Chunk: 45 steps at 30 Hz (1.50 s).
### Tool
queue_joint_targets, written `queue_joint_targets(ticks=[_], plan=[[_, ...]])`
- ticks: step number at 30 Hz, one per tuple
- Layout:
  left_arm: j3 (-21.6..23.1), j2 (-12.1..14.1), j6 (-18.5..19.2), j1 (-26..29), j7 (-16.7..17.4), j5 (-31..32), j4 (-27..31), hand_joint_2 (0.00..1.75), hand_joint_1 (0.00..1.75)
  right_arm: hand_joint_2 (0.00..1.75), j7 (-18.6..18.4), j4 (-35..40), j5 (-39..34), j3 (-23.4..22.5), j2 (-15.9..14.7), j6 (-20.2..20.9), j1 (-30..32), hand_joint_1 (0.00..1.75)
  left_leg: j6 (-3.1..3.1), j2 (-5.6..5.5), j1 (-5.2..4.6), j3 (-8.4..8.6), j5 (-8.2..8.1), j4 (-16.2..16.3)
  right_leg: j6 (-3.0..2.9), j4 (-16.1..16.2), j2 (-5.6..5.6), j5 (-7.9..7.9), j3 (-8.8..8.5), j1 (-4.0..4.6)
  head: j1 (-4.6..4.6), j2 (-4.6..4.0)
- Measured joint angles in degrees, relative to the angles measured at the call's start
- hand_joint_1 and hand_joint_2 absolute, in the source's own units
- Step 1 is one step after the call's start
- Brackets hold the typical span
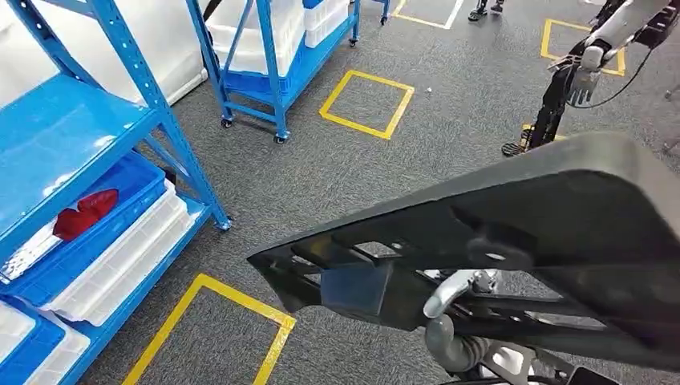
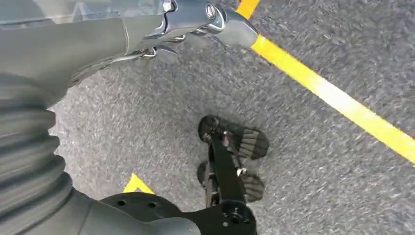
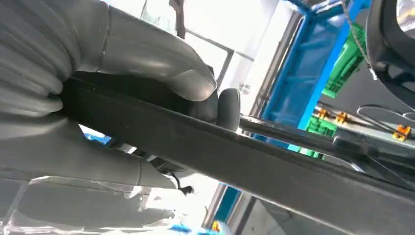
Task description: Take the parts from the cabinet and place them on the table.
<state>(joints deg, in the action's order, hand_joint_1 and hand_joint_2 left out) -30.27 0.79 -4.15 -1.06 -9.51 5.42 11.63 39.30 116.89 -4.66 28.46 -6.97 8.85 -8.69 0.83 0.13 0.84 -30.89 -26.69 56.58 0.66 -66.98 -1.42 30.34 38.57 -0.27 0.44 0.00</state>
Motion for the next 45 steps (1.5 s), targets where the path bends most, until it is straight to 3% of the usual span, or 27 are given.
queue_joint_targets(ticks=[2,3,4,6,7,8,12,15,17,18,19,21,22,23,27,28,29,30,32,33,35,36,37,38,42,43,45], plan=[[-0.11,0.0,0.04,0.19,0.0,0.13,0.0,1.75,0.0,1.75,0.0,0.0,0.0,-0.31,0.09,0.26,0.55,1.75,0.11,1.58,-0.29,-0.06,-0.1,0.05,0.28,-8.51,0.79,3.01,4.21,-0.36,0.0,0.0],[-0.11,-0.02,0.22,0.19,0.0,0.39,0.0,1.75,0.0,1.75,0.0,0.0,0.0,-0.48,0.11,0.29,0.85,1.75,0.07,2.31,-0.35,-0.05,-0.16,0.07,0.35,-9.31,0.87,2.65,4.59,-0.49,-0.02,0.0],[-0.11,-0.04,0.42,0.17,-0.02,0.81,0.0,1.75,0.0,1.75,0.0,0.02,0.0,-0.77,0.15,0.31,1.04,1.75,0.03,3.03,-0.37,-0.02,-0.27,0.1,0.4,-7.27,1.07,1.03,3.55,-0.55,0.02,-0.02],[-0.11,-0.04,1.07,0.08,-0.09,1.4,0.0,1.75,0.0,1.75,0.0,0.48,0.0,-1.42,0.44,0.26,1.21,1.75,-0.29,4.2,-0.38,0.25,-0.52,0.18,0.18,2.89,2.51,-3.63,-1.95,-0.5,0.02,0.0],[-0.11,-0.07,1.27,0.06,-0.13,1.66,0.0,1.75,0.0,1.75,0.0,0.9,0.0,-1.64,0.48,0.24,1.17,1.75,-0.56,4.76,-0.45,0.51,-0.71,0.25,-0.14,8.04,4.87,-4.81,-4.9,-0.33,0.02,-0.02],[-0.11,-0.09,1.36,0.09,-0.13,1.9,0.0,1.75,0.0,1.75,0.0,1.14,0.04,-1.79,0.57,0.04,1.14,1.75,-0.96,5.19,-0.88,0.55,-0.96,0.38,-0.6,8.94,5.83,-4.18,-5.19,0.43,-0.04,0.0],[-0.09,-0.24,2.12,-0.48,-0.11,2.6,0.0,1.75,0.0,1.75,0.02,2.14,0.94,-2.1,0.57,-1.75,1.83,1.75,-2.21,7.27,-0.74,1.14,-1.22,0.18,-1.78,9.43,3.02,-4.62,-4.82,0.43,-0.04,0.0],[-0.04,-0.55,2.34,-0.35,-0.11,2.86,0.0,1.75,0.0,1.75,0.0,2.71,1.14,-2.23,0.57,-1.88,2.33,1.75,-2.77,1.18,-0.12,-2.19,-6.41,8.16,-2.64,10.0,1.39,-5.03,-5.35,0.01,-0.42,0.0],[-0.04,-0.63,2.36,-0.04,-0.09,2.89,0.0,1.75,0.0,1.75,0.0,2.71,1.44,-2.3,0.57,-1.75,3.21,1.75,-2.98,0.35,-0.13,-6.4,-9.87,16.97,-2.76,9.95,-0.01,-5.02,-5.33,0.19,-0.44,-0.02],[-0.04,-0.68,2.38,0.1,-0.02,2.93,0.0,1.75,0.0,1.75,0.0,2.71,1.79,-2.28,0.57,-1.77,3.56,1.75,-3.01,0.33,-0.12,-7.53,-9.8,19.01,-2.76,9.91,-0.89,-5.02,-5.35,0.25,-0.46,0.0],[-0.04,-0.7,2.36,0.14,0.09,2.95,0.0,1.75,0.0,1.75,0.0,2.69,1.96,-2.21,0.57,-1.88,3.58,1.75,-2.96,0.29,-0.12,-7.15,-8.33,17.85,-2.75,9.84,-1.67,-5.02,-5.4,0.25,-0.42,-0.02],[-0.07,-0.79,2.01,-0.04,0.11,2.93,0.0,1.75,0.0,1.75,0.0,2.69,2.03,-1.75,0.83,-2.56,3.37,1.75,-2.78,-0.39,-0.03,-3.56,-2.89,9.27,-2.64,9.55,-3.19,-4.96,-5.49,0.21,-0.44,-0.02],[-0.15,-0.79,1.68,-0.06,0.17,2.93,0.0,1.75,0.0,1.75,0.0,2.62,2.03,-1.47,1.05,-3.04,3.18,1.75,-2.69,-2.15,0.16,-1.33,-0.32,4.07,-2.44,9.35,-3.85,-4.84,-5.47,0.15,-0.46,0.0],[-0.22,-0.79,1.29,-0.02,0.39,2.93,0.0,1.75,0.0,1.75,0.0,2.51,1.99,-1.27,1.11,-3.28,2.8,1.75,-2.5,-5.06,0.2,-0.42,-0.73,1.69,-2.1,9.01,-4.45,-4.74,-5.19,0.43,-0.39,-0.02],[-0.9,-0.87,0.77,-0.43,0.52,2.71,0.0,1.75,0.0,1.75,0.0,2.21,1.44,-1.07,1.11,-3.89,2.13,1.75,-1.32,-3.13,-0.08,-0.11,-0.55,0.76,-0.46,9.28,-6.96,-5.48,-4.29,-0.05,-0.39,0.0],[-0.94,-1.1,0.9,-0.5,0.48,2.93,0.0,1.75,0.0,1.75,0.0,2.21,1.44,-1.07,1.09,-3.87,2.12,1.75,-0.69,-2.12,0.36,0.06,-0.09,0.08,-0.41,8.68,-5.92,-5.05,-4.14,-0.15,-0.39,-0.02],[-1.03,-1.09,0.9,-0.47,0.33,2.99,0.0,1.75,0.0,1.75,0.0,2.21,1.31,-1.03,1.09,-3.85,1.89,1.75,-0.28,-1.48,0.24,0.14,0.06,-0.22,-0.2,6.8,-2.52,-3.57,-3.16,0.19,-0.12,0.0],[-1.14,-1.11,0.92,-0.37,0.13,2.99,0.0,1.75,0.0,1.75,0.0,2.21,1.05,-1.01,1.09,-3.82,1.74,1.75,-0.09,-0.71,0.03,0.06,0.08,-0.21,0.09,2.82,-0.49,-1.19,-1.14,0.16,0.02,-0.02],[-1.31,-1.22,0.98,-0.08,-0.13,2.91,0.0,1.75,0.0,1.75,0.0,2.14,0.48,-1.03,1.09,-3.71,2.03,1.75,0.02,0.85,-0.24,0.03,-0.03,-0.16,0.48,-6.53,0.7,2.7,3.36,-0.16,0.0,0.0],[-1.35,-1.22,1.01,-0.04,-0.13,2.93,0.0,1.75,0.0,1.75,0.0,2.06,0.42,-1.01,1.09,-3.67,2.22,1.75,0.03,1.73,-0.28,0.01,-0.07,-0.13,0.61,-9.34,0.83,3.21,4.78,-0.28,0.02,0.0],[-1.35,-1.33,0.98,-0.17,-0.13,3.17,0.0,1.75,0.0,1.75,0.0,2.03,0.44,-1.07,1.09,-3.52,2.73,1.75,-0.12,3.07,-0.29,0.09,-0.25,-0.1,0.71,-6.05,1.13,0.5,3.14,-0.45,0.04,-0.02],[-1.35,-1.4,0.92,-0.25,-0.13,3.37,0.0,1.75,0.0,1.75,0.0,2.03,0.46,-1.14,1.09,-3.34,2.95,1.75,-0.26,3.74,-0.29,0.19,-0.41,-0.03,0.63,-0.5,1.77,-2.08,0.15,-0.47,0.02,0.0],[-1.35,-1.47,0.9,-0.26,-0.22,3.5,0.0,1.75,0.0,1.75,0.0,2.03,0.48,-1.23,1.09,-3.12,3.06,1.75,-0.44,4.22,-0.29,0.33,-0.57,0.05,0.48,4.62,2.99,-3.99,-2.72,-0.43,0.04,0.0],[-1.35,-1.53,0.9,-0.18,-0.35,3.65,0.0,1.75,0.0,1.75,0.0,2.05,0.57,-1.46,1.09,-2.88,3.16,1.75,-0.82,4.8,-0.6,0.56,-0.86,0.16,0.03,9.07,6.35,-3.93,-4.99,0.06,0.04,-0.02],[-1.35,-1.6,1.07,-0.22,-0.57,4.15,0.0,1.75,0.0,1.75,0.0,2.3,0.79,-2.45,1.05,-2.86,4.26,1.75,-2.03,6.91,-0.75,1.01,-1.23,0.09,-1.35,9.09,3.56,-4.34,-4.57,0.68,-0.15,0.0],[-1.35,-1.6,1.09,-0.3,-0.63,4.22,0.0,1.75,0.0,1.75,0.0,2.43,0.81,-2.62,1.03,-2.86,4.43,1.75,-2.49,6.38,-0.51,0.97,-1.65,0.32,-1.89,9.62,2.84,-4.75,-4.93,-0.03,-0.11,0.0],[-1.33,-1.71,1.33,-0.22,-0.7,4.37,0.0,1.75,0.0,1.75,0.0,2.56,1.03,-2.67,1.05,-2.99,4.51,1.75,-2.81,1.63,-0.14,-0.82,-4.8,4.97,-2.45,9.82,1.91,-4.86,-5.04,-0.04,-0.33,0.0]])
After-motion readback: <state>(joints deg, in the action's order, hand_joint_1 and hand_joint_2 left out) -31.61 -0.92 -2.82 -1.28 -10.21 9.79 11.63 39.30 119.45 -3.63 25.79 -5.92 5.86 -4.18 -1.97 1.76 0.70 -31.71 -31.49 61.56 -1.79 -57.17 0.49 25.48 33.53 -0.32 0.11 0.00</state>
